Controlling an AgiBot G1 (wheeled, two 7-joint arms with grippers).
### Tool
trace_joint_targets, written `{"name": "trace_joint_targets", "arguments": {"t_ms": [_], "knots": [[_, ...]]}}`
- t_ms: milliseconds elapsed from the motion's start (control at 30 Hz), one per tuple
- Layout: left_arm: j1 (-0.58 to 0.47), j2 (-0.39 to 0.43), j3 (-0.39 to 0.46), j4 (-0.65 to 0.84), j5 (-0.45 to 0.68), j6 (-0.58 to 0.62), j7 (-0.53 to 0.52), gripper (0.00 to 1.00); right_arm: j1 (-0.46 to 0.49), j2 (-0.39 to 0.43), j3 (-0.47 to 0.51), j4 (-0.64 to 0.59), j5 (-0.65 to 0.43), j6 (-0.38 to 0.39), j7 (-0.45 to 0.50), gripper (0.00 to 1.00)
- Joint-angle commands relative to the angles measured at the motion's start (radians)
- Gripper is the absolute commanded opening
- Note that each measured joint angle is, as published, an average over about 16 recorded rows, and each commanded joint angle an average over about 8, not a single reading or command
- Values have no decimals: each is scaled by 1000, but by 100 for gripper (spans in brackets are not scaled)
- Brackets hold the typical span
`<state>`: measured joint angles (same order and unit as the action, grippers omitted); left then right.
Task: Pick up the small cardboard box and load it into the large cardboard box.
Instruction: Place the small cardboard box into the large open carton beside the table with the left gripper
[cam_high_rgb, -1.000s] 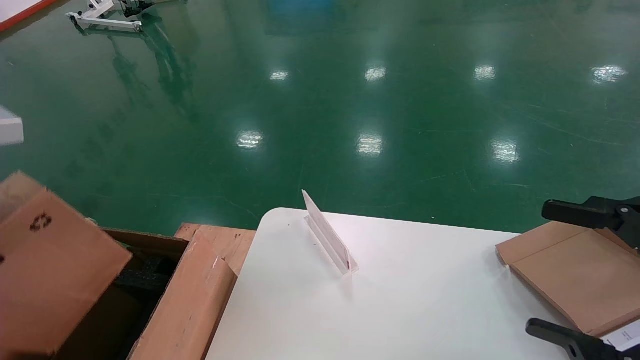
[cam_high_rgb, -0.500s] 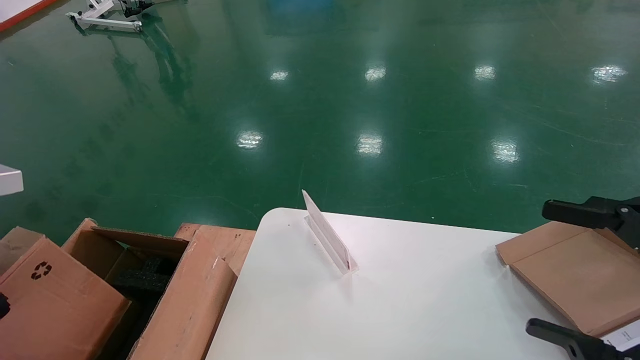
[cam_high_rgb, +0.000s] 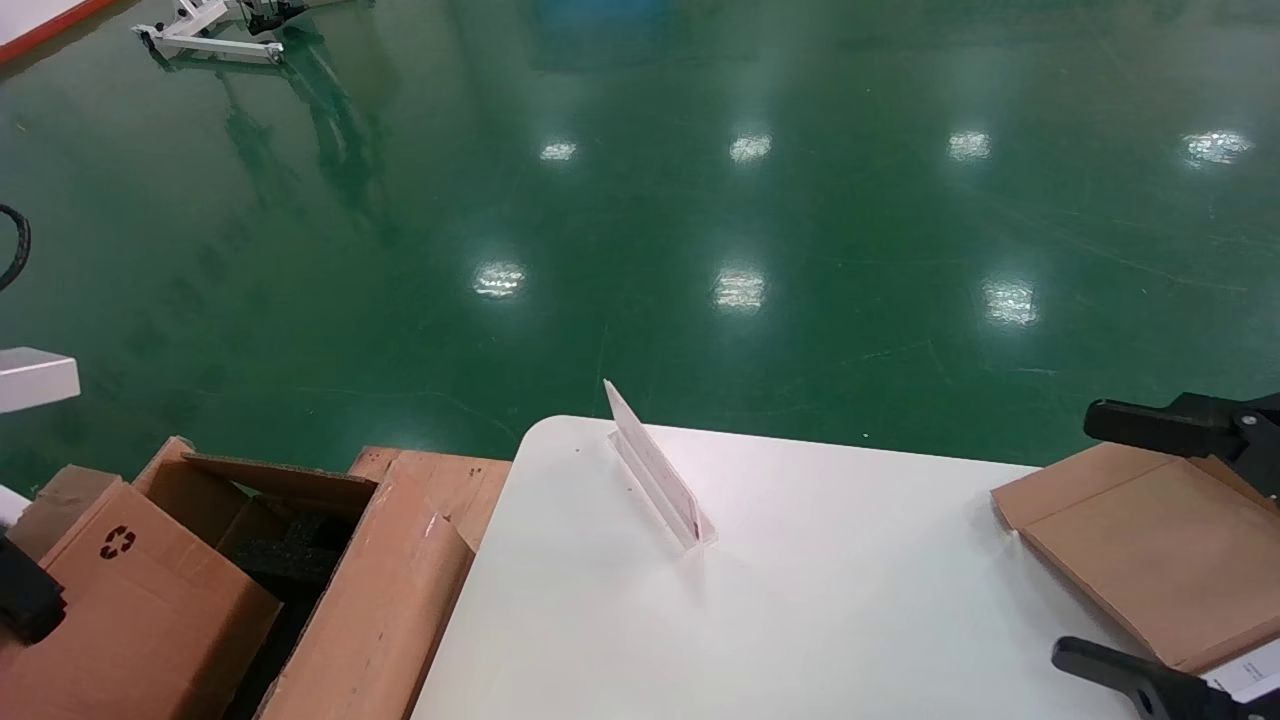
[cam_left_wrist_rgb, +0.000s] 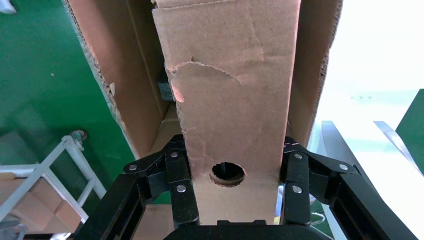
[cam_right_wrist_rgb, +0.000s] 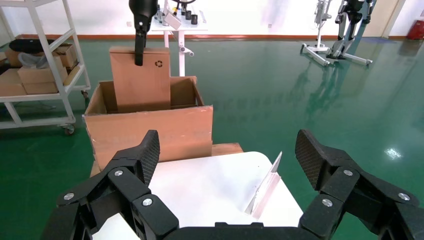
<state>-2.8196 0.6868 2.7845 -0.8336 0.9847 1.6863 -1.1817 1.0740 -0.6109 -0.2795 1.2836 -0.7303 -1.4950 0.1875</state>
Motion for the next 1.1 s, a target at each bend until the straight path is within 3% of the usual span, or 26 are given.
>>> {"name": "trace_joint_targets", "arguments": {"t_ms": [33, 567, 1100], "knots": [[22, -6, -3, 19, -4, -10, 10, 0, 0, 0, 0, 0, 0, 0, 0, 100], [155, 7, -30, 97, -24, -65, 46, 0, 0, 0, 0, 0, 0, 0, 0, 100], [233, 48, -23, 146, 8, -101, 10, 0, 0, 0, 0, 0, 0, 0, 0, 100]]}}
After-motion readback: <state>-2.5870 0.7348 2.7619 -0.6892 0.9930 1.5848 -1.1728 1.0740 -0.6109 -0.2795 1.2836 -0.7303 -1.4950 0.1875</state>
